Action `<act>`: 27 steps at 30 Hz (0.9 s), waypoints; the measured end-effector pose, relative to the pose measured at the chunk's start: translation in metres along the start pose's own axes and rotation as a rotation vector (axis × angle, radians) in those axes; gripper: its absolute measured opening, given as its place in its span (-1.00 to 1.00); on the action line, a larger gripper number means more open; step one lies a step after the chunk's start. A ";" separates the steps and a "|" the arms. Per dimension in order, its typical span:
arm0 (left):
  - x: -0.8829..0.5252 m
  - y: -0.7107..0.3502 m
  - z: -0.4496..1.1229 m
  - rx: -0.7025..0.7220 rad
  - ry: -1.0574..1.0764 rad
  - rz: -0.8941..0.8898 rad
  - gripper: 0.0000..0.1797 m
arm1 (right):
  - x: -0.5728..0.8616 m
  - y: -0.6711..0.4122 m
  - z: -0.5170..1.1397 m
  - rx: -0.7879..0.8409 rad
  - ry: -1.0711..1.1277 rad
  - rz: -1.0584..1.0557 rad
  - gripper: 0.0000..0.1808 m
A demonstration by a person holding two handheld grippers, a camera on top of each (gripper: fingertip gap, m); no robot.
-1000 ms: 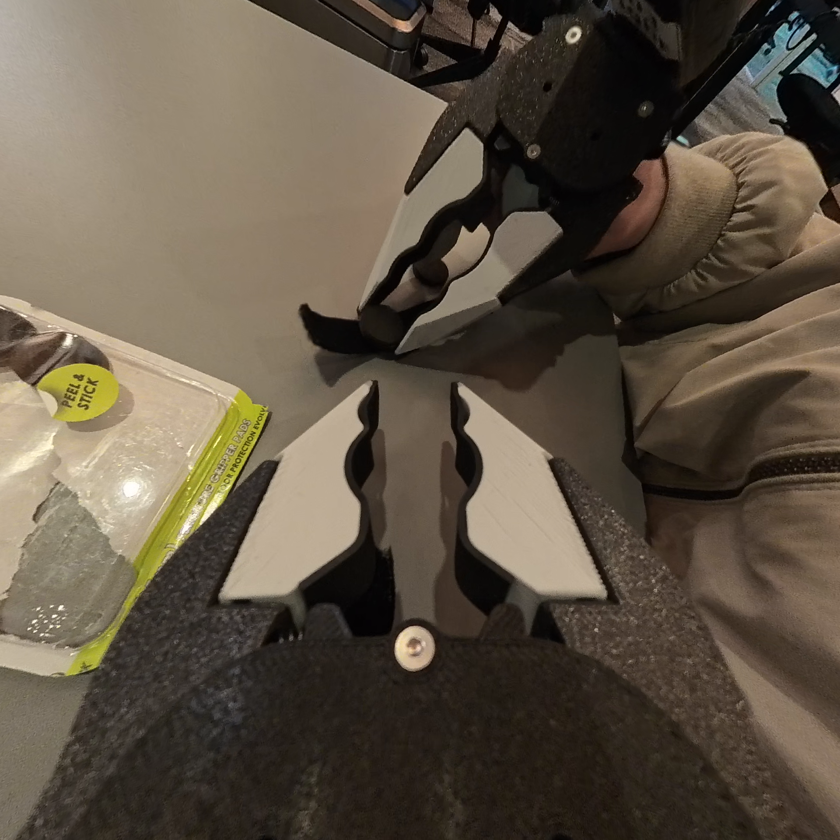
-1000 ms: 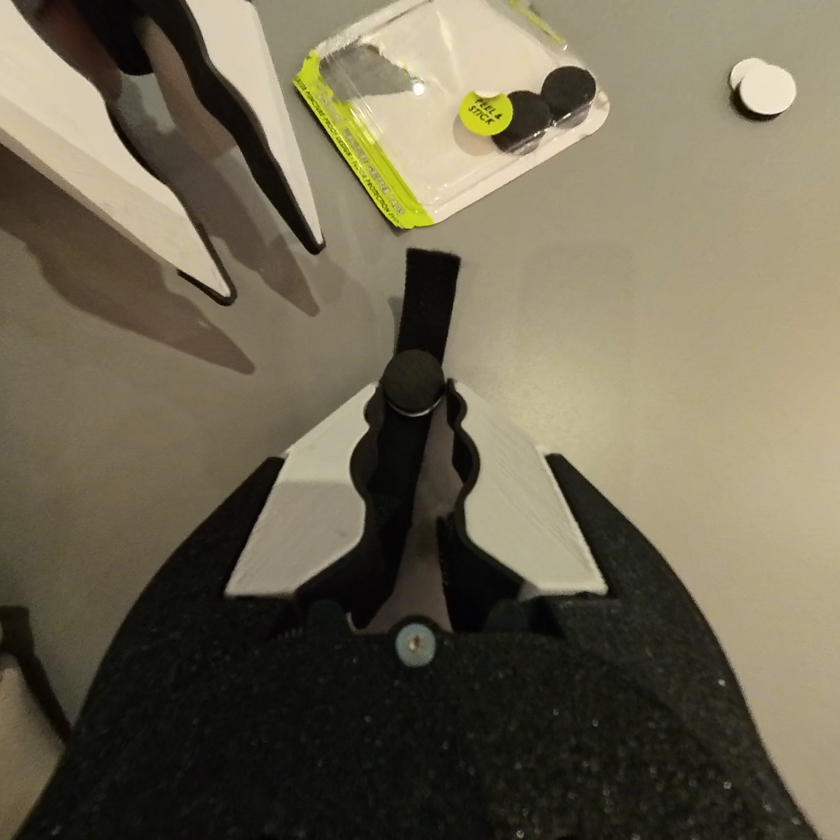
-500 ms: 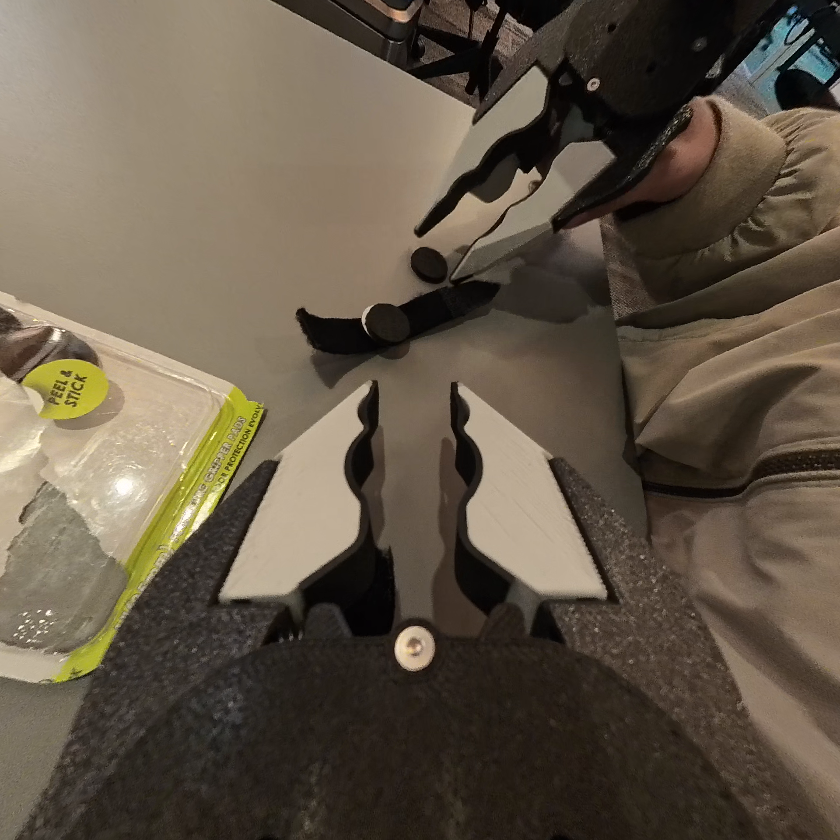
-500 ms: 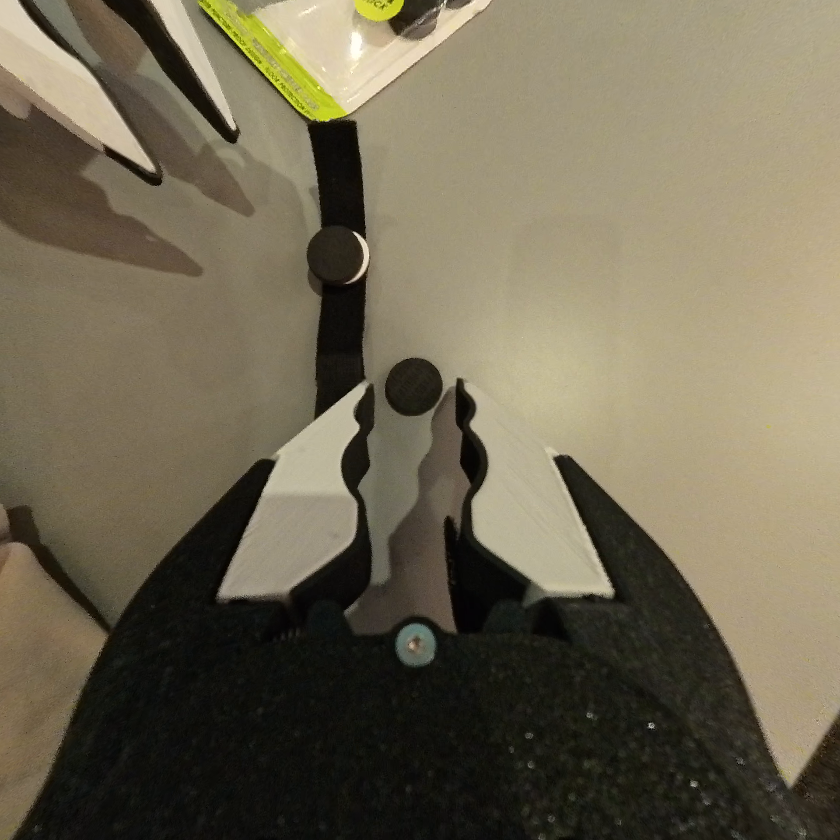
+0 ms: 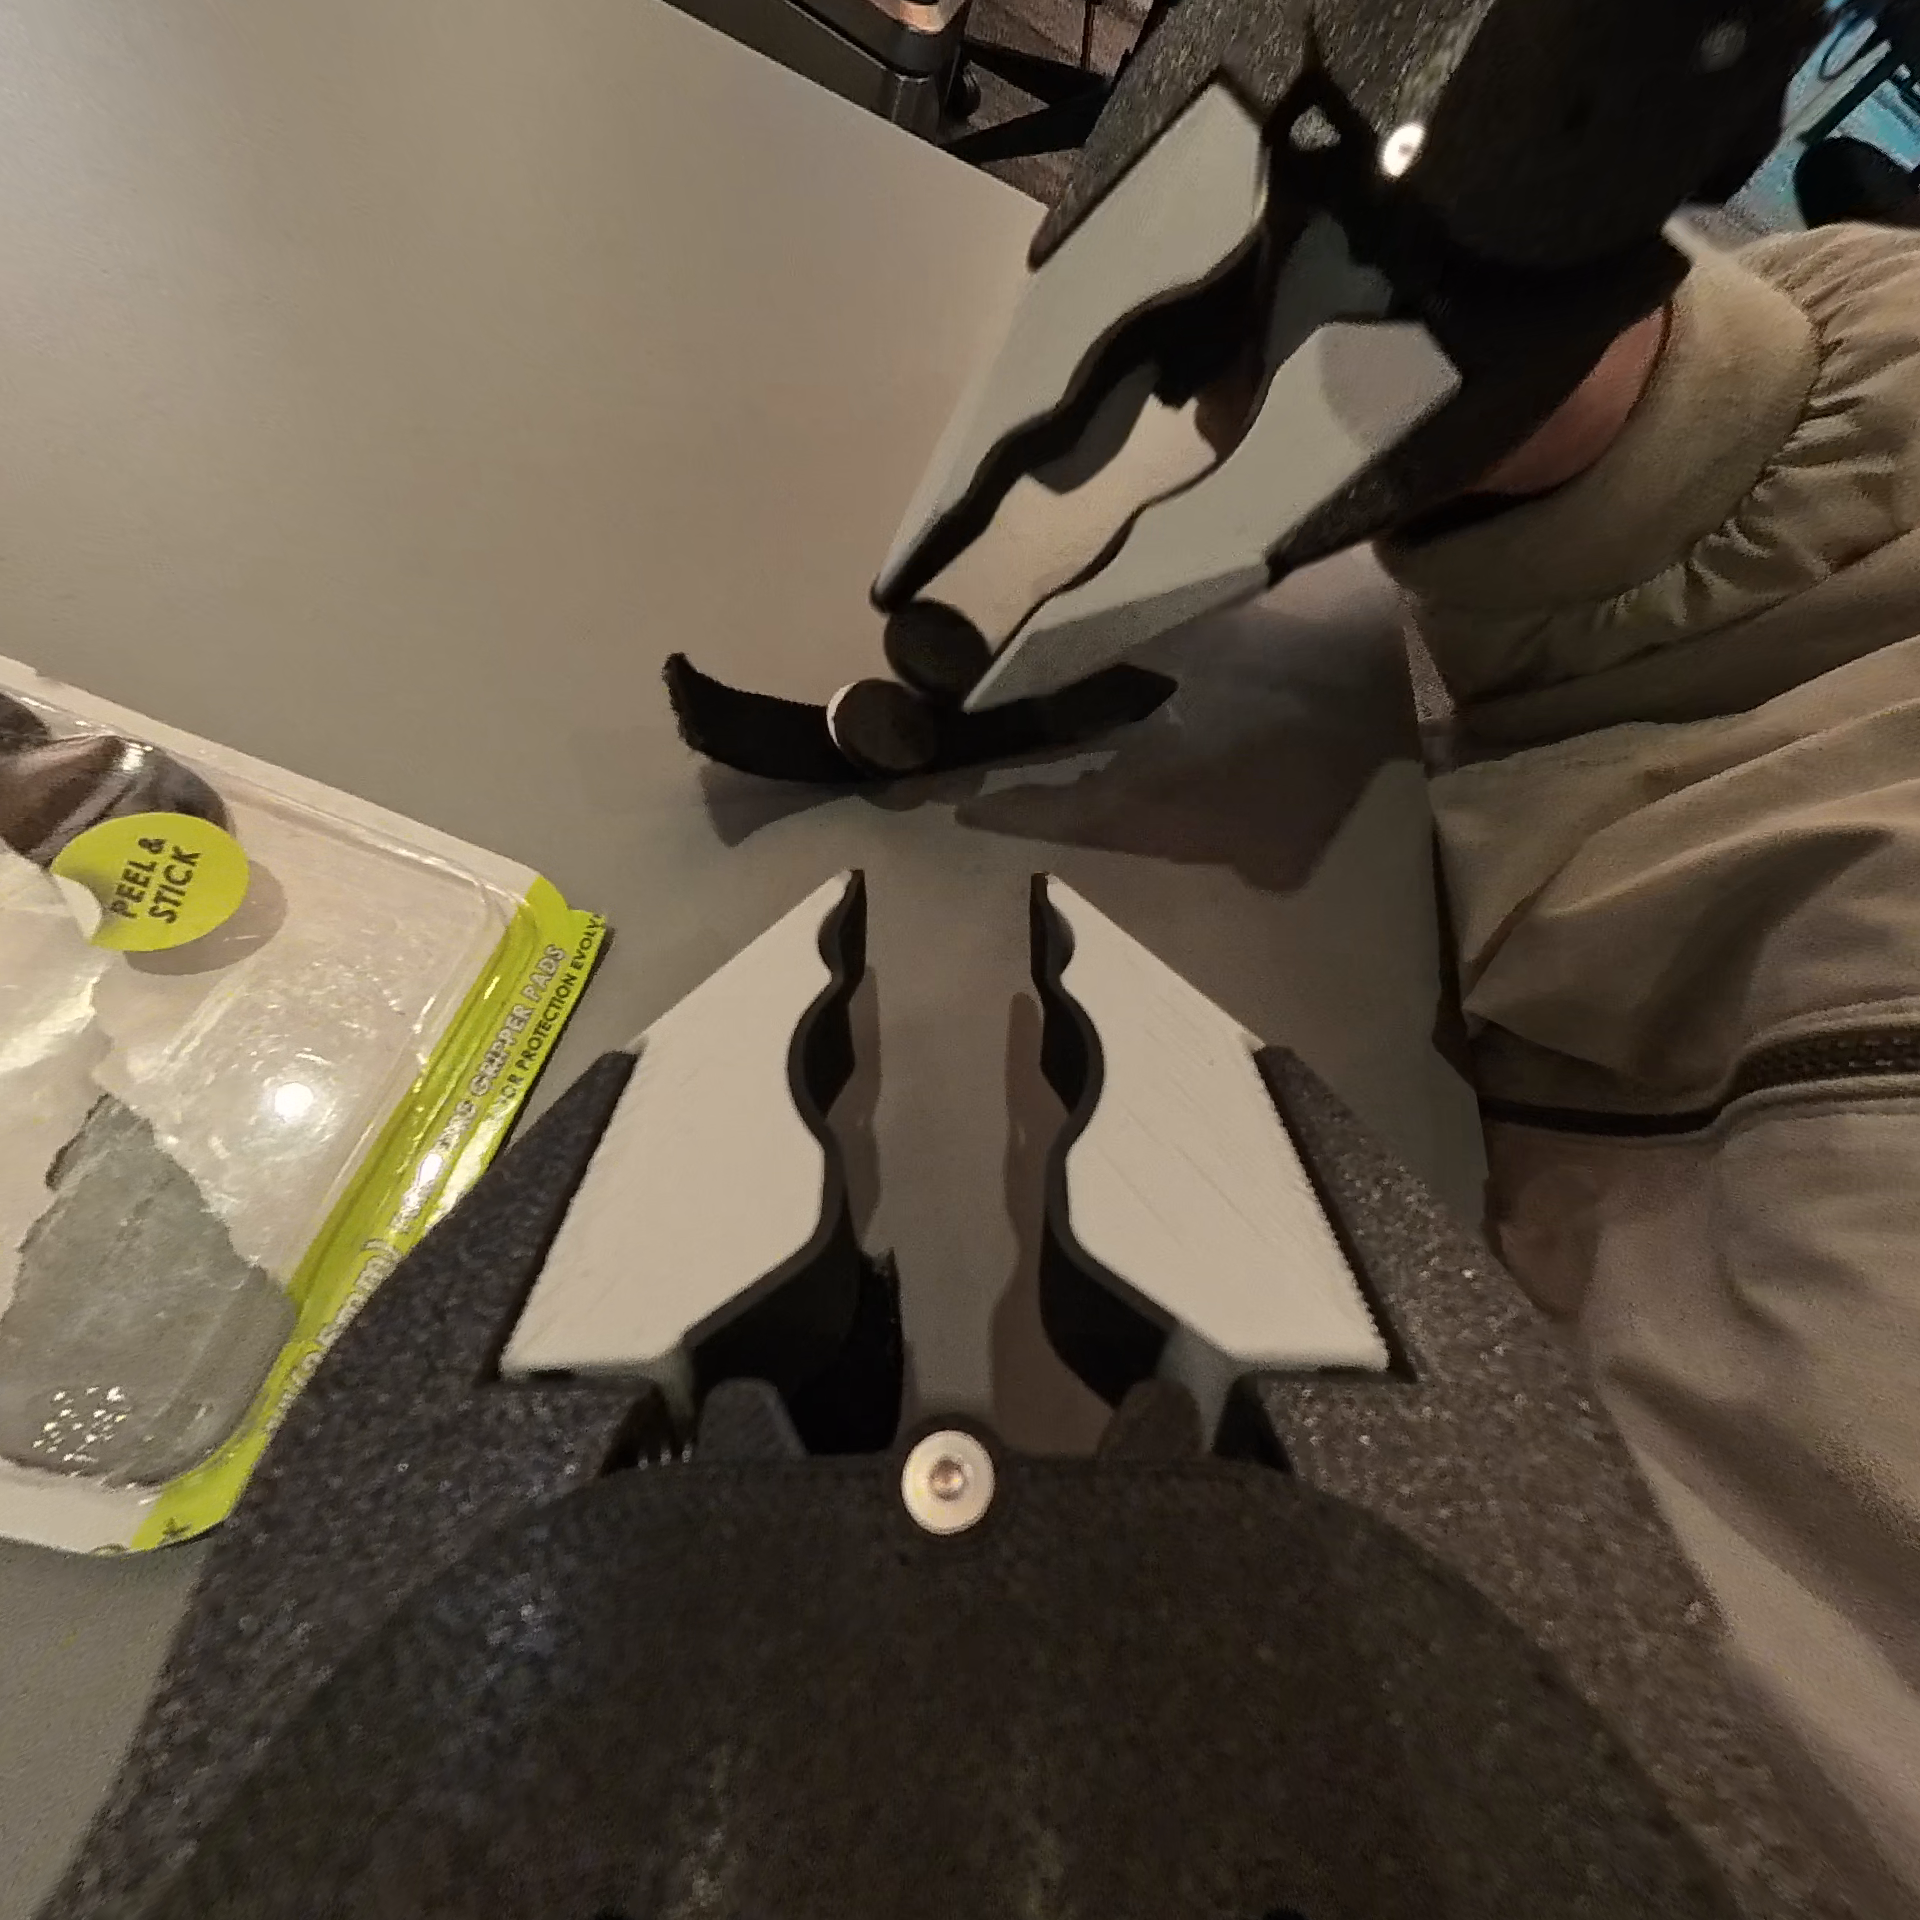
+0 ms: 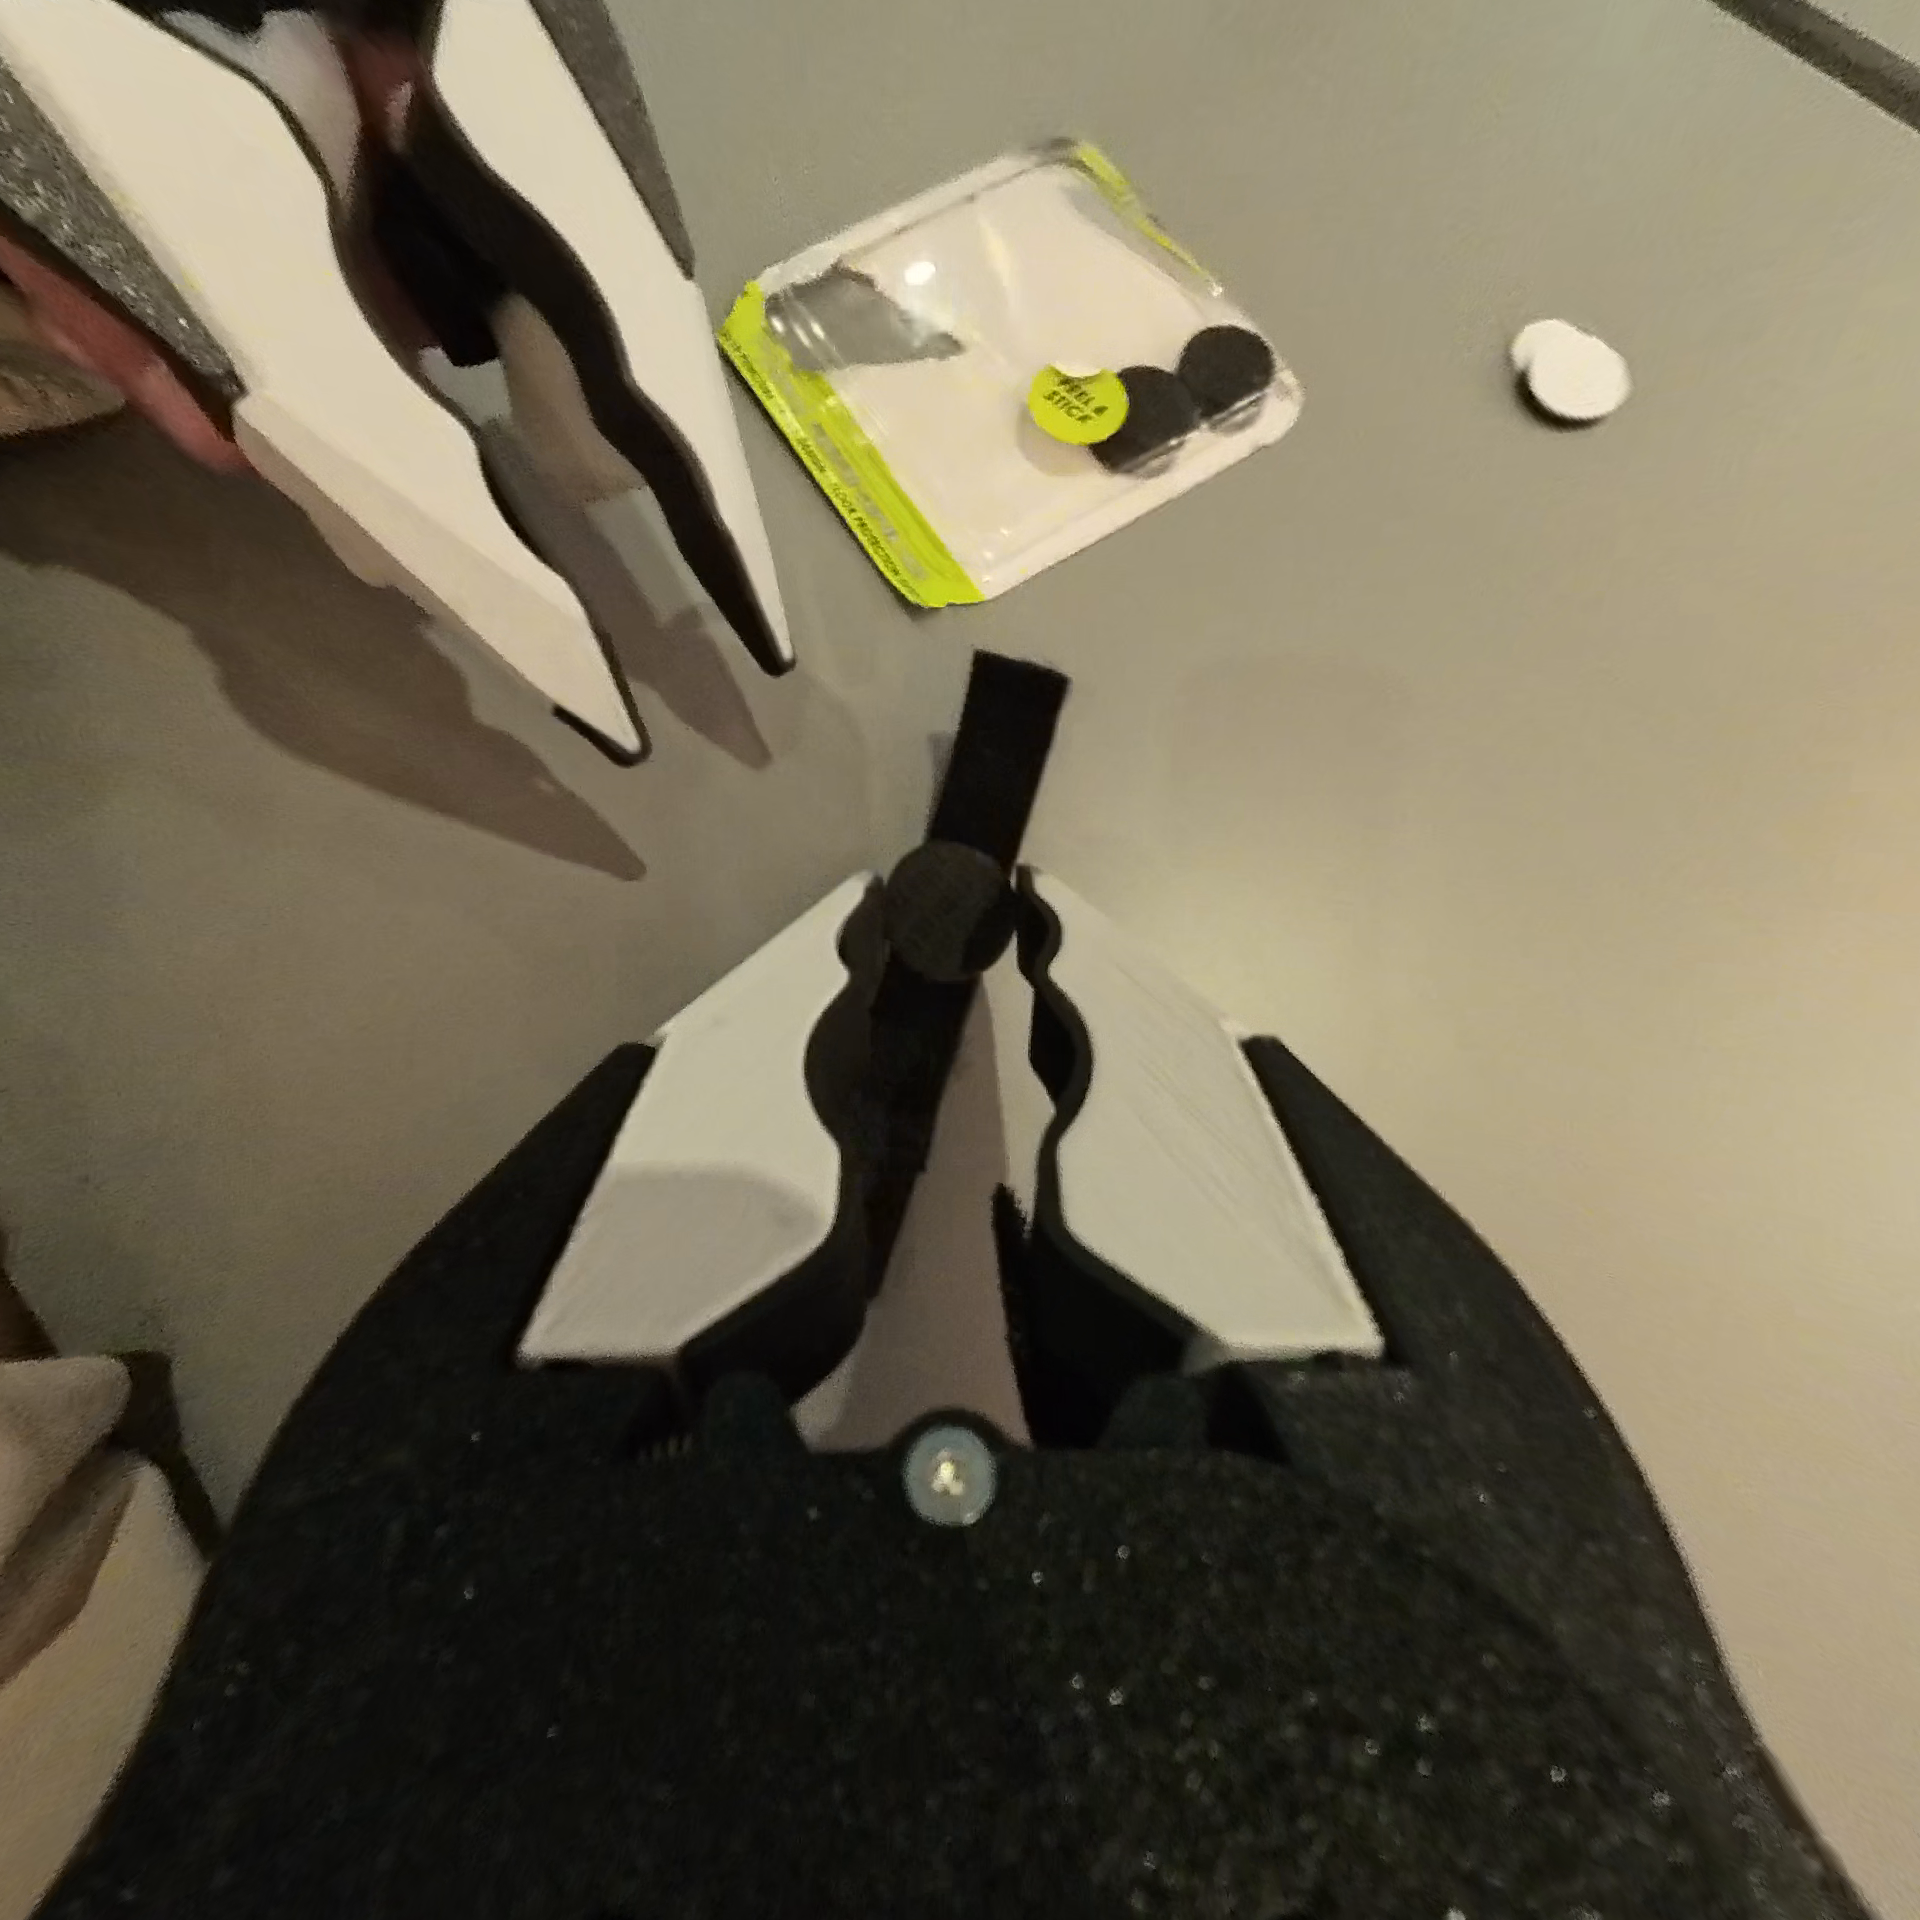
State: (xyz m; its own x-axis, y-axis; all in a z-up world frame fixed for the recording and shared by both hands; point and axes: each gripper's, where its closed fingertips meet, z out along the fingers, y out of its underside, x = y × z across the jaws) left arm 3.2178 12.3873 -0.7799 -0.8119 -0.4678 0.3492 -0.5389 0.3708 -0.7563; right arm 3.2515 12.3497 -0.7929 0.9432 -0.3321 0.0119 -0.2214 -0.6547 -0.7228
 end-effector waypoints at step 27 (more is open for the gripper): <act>-0.008 -0.001 0.002 -0.004 -0.021 -0.028 -0.66 | -0.001 0.016 0.026 -0.101 0.019 0.031 -0.71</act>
State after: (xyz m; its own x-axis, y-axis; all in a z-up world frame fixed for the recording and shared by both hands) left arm 3.2249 12.3894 -0.7829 -0.7918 -0.4947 0.3582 -0.5621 0.3608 -0.7442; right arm 3.2537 12.3575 -0.8222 0.9310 -0.3651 0.0045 -0.2748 -0.7087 -0.6497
